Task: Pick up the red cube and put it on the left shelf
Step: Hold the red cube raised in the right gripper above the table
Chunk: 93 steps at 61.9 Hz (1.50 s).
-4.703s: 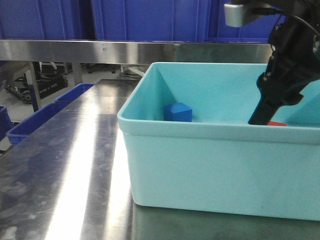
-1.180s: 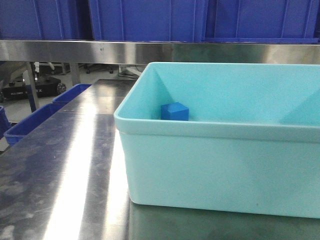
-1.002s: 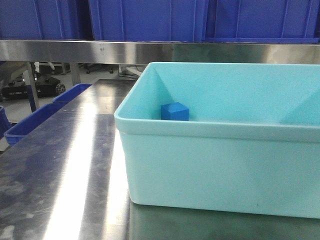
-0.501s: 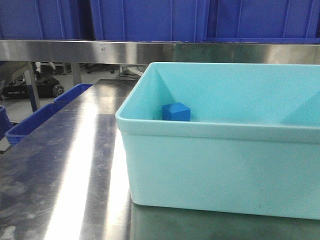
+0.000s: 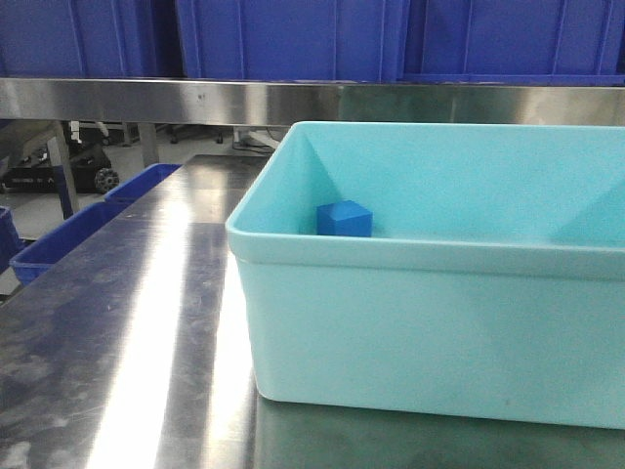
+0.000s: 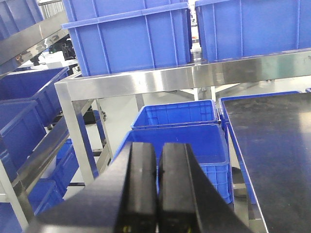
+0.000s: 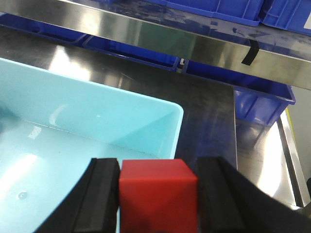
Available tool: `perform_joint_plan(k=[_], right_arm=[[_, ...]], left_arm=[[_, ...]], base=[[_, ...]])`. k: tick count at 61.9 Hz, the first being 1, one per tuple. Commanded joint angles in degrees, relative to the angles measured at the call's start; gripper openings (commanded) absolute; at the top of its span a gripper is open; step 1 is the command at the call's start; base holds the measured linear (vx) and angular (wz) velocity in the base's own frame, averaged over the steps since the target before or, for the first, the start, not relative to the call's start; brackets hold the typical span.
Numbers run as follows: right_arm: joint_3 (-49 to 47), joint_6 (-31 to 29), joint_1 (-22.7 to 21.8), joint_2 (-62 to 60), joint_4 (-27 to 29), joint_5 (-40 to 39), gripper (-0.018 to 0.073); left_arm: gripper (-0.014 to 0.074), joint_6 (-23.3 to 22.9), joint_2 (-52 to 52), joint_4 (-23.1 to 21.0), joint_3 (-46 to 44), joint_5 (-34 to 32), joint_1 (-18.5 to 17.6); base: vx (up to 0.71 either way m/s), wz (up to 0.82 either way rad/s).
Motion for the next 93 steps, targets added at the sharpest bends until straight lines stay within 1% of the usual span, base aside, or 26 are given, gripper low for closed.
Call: perform_joint_plan(k=[1, 93], right_arm=[[-1.6, 0.0, -0.3, 0.0, 0.0, -5.4, 0.0058], [-1.6, 0.0, -0.3, 0.0, 0.0, -5.4, 0.0058]], left_arm=[[0.0106, 0.0, 0.0, -0.3, 1.3, -5.2, -0.3], [0.0106, 0.0, 0.0, -0.3, 1.3, -5.2, -0.3]], base=[[0.0, 0.0], [0.0, 0.01]])
